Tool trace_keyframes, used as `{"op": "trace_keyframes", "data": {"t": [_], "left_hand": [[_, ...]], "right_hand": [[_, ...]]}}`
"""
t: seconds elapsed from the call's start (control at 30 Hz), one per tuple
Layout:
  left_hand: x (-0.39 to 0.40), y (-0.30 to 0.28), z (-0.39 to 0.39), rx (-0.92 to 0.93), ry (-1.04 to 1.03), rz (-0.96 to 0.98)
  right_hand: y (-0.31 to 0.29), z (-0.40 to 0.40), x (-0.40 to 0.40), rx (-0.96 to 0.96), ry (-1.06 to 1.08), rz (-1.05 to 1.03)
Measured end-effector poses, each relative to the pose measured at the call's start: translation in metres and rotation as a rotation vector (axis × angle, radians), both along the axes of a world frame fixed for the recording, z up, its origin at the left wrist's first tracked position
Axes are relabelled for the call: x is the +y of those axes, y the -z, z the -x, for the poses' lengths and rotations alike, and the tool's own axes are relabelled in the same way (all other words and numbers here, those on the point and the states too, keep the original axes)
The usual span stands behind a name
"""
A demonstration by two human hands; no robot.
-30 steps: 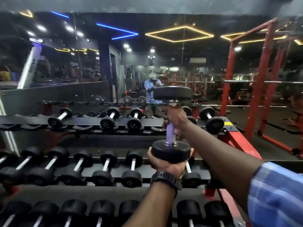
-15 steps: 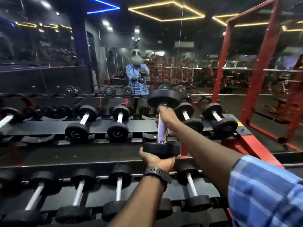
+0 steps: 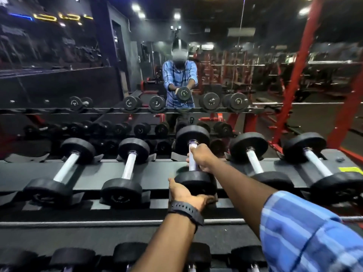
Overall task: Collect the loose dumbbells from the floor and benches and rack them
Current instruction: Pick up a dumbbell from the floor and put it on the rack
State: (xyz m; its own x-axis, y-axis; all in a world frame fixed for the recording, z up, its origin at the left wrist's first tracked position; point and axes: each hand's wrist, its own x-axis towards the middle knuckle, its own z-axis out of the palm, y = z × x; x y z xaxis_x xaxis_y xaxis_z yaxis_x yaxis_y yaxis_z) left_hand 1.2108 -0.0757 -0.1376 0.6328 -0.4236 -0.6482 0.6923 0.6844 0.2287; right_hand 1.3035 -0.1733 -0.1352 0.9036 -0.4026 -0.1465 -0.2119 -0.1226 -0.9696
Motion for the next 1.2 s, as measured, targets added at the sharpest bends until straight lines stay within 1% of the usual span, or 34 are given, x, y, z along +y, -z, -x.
{"op": "trace_keyframes", "data": {"t": [0.1,0.17,0.2,0.3,0.37,0.47,0.53,0.57,0.6,0.63,0.7,0.73,0.77,0.8,0.9,0.97,1.03,1.13,1.2], "left_hand": [[-0.004,0.008,-0.029,0.044,-0.008,-0.174],[-0.005,0.016,-0.042,0.05,-0.011,-0.228],[-0.006,0.018,-0.046,0.059,-0.018,-0.233],[-0.013,0.025,-0.057,0.064,0.017,-0.293],[-0.017,0.028,-0.057,0.024,0.04,-0.328],[-0.018,0.035,-0.06,0.003,0.059,-0.287],[-0.012,0.037,-0.058,-0.008,0.119,-0.24],[-0.008,0.036,-0.056,-0.042,0.162,-0.246],[-0.004,0.03,-0.055,-0.106,0.187,-0.28],[0.002,0.022,-0.057,-0.194,0.162,-0.34],[0.017,-0.006,-0.071,-0.447,0.021,-0.658],[0.027,-0.03,-0.077,-0.617,-0.047,-0.776],[0.037,-0.056,-0.08,-0.786,-0.086,-0.797],[0.047,-0.082,-0.082,-0.944,-0.083,-0.797],[0.081,-0.151,-0.073,-1.265,-0.066,-0.922],[0.102,-0.185,-0.048,-1.36,-0.069,-0.922],[0.119,-0.209,-0.019,-1.393,-0.071,-0.875],[0.144,-0.224,0.032,-1.379,-0.066,-0.81],[0.159,-0.228,0.064,-1.416,-0.051,-0.796]], "right_hand": [[0.027,-0.027,0.0,0.078,-0.012,-0.024],[0.044,-0.041,0.001,0.124,0.0,-0.032],[0.048,-0.045,0.0,0.136,0.017,-0.001],[0.056,-0.055,-0.009,0.154,0.069,0.183],[0.052,-0.054,-0.017,0.17,0.072,0.288],[0.038,-0.049,-0.024,0.272,-0.012,0.436],[0.031,-0.045,-0.024,0.317,-0.078,0.533],[0.029,-0.042,-0.023,0.325,-0.102,0.594],[0.025,-0.036,-0.023,0.336,-0.119,0.645],[0.019,-0.031,-0.024,0.336,-0.13,0.666],[-0.004,-0.019,-0.029,0.267,-0.107,0.612],[-0.023,-0.011,-0.031,0.201,-0.067,0.572],[-0.046,-0.001,-0.032,0.127,-0.028,0.533],[-0.072,0.011,-0.032,0.048,-0.001,0.483],[-0.151,0.055,-0.022,-0.202,0.064,0.292],[-0.191,0.093,-0.005,-0.315,0.07,0.205],[-0.215,0.13,0.013,-0.382,0.045,0.159],[-0.227,0.189,0.047,-0.425,0.037,0.145],[-0.23,0.224,0.065,-0.451,0.056,0.152]]}}
